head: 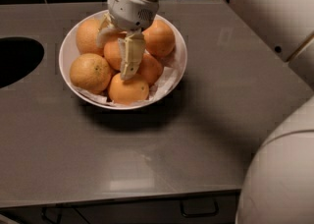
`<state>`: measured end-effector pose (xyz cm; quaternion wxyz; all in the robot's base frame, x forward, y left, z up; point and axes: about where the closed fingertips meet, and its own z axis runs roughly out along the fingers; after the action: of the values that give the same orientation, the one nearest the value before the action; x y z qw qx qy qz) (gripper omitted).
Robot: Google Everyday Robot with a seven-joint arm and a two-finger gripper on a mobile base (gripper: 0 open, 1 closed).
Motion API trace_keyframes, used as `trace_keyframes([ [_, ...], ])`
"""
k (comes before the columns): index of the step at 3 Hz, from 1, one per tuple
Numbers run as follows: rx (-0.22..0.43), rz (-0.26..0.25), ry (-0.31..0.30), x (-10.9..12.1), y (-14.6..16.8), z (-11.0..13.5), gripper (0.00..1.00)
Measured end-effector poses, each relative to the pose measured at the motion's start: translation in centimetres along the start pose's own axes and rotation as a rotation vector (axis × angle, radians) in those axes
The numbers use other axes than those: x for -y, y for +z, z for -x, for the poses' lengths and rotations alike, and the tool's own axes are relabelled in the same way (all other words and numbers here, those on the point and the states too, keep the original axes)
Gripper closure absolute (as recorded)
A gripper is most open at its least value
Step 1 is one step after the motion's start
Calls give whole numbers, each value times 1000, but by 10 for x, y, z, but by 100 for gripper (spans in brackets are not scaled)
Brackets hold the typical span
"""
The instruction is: Pick orange from white bowl
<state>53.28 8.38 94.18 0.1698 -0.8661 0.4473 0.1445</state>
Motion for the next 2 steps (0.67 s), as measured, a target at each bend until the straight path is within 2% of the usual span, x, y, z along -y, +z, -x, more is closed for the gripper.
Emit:
trace_keyframes([
  [1,0,0,0,0,0,0,88],
  [2,0,0,0,0,0,0,100],
])
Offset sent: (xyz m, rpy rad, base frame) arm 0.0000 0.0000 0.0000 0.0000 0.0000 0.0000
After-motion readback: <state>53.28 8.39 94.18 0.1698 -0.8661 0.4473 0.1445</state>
